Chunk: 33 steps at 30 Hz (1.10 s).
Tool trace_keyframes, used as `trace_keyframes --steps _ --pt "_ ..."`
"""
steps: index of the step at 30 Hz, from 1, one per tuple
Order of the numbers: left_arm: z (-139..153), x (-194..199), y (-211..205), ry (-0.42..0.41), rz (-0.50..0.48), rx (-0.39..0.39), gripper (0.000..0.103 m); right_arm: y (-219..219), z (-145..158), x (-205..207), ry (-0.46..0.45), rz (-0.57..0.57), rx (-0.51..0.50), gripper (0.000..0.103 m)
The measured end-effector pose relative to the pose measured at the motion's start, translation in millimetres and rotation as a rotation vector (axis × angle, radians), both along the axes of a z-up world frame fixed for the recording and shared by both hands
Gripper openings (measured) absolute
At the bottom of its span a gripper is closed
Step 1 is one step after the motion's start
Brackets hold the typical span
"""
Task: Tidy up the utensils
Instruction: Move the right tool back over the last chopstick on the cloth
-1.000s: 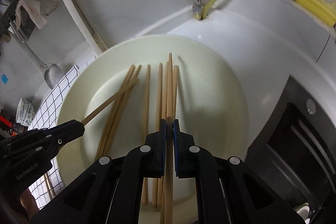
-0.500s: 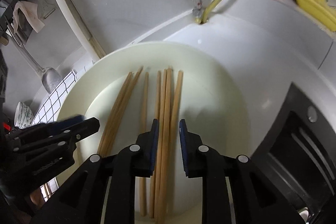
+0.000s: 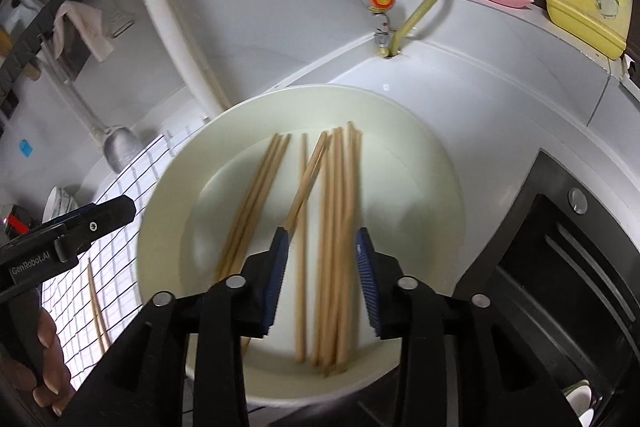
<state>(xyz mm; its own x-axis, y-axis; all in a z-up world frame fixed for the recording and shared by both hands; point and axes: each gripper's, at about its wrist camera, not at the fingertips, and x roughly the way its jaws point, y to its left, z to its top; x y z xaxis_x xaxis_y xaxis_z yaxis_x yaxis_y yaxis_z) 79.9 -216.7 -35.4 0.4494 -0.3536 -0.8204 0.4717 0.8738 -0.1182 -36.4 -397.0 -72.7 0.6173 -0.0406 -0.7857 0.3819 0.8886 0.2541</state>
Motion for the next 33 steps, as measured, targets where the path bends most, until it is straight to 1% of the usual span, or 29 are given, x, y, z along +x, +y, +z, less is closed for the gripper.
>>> trace_keyframes --steps 4,11,15,19,24,27,29,33 --pt "5.3 -8.1 27.8 -0.014 0.036 0.005 0.084 29.7 4.0 -3.5 -0.011 0.061 0.001 0.037" --pt "11.8 -20.2 98.6 -0.046 0.148 0.03 0.086 87.6 10.4 3.1 -0.028 0.187 0.01 0.039" --pt "12.9 -25.6 133.9 -0.058 0.203 0.042 0.086 127.4 15.3 9.6 -0.035 0.266 0.008 0.042" --pt "9.8 -31.4 166.4 -0.055 0.257 0.045 0.086 158.5 17.1 13.9 -0.035 0.329 0.003 0.042" --pt "2.0 -38.3 200.1 -0.048 0.313 0.048 0.087 194.9 14.9 19.2 -0.035 0.399 -0.008 0.046" --pt "-5.8 -42.0 221.3 -0.038 0.349 0.052 0.088 218.4 7.1 25.3 -0.022 0.443 -0.018 0.046" --pt "-15.1 -43.2 238.9 -0.024 0.38 0.055 0.089 229.8 2.0 27.6 -0.02 0.47 -0.024 0.046" --pt "-37.0 -43.9 267.4 0.024 0.443 0.061 0.089 256.8 -18.5 36.7 0.008 0.522 -0.045 0.046"
